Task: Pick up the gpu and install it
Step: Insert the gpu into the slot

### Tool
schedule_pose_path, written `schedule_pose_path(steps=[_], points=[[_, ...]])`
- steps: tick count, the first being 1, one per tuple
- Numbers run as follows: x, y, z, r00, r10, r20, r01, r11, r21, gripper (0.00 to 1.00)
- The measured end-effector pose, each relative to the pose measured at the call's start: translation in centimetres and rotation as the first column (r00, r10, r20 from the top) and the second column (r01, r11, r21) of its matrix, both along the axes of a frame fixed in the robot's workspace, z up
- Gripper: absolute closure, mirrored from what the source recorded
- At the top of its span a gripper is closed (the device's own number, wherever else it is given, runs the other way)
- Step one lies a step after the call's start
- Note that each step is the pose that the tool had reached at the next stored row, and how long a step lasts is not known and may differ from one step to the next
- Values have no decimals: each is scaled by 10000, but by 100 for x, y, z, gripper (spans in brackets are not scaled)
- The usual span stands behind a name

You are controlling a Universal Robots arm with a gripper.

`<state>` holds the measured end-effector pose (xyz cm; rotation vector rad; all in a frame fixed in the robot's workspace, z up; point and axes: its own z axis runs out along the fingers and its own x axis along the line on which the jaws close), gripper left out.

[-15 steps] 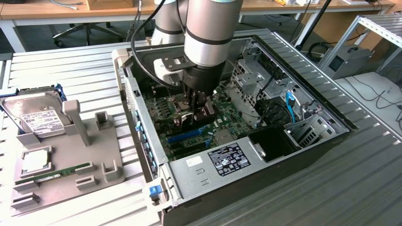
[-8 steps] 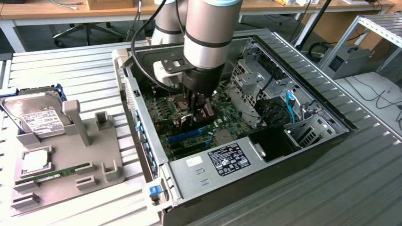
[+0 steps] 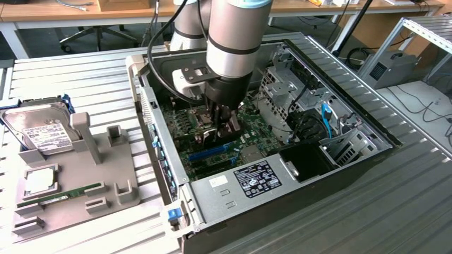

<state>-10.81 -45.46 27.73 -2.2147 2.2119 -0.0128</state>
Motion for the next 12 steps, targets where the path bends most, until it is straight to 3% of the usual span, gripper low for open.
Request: schedule_pose_path(steps=[12], points=[[-2, 0, -51, 10000, -1, 0, 1, 10000, 1, 73]])
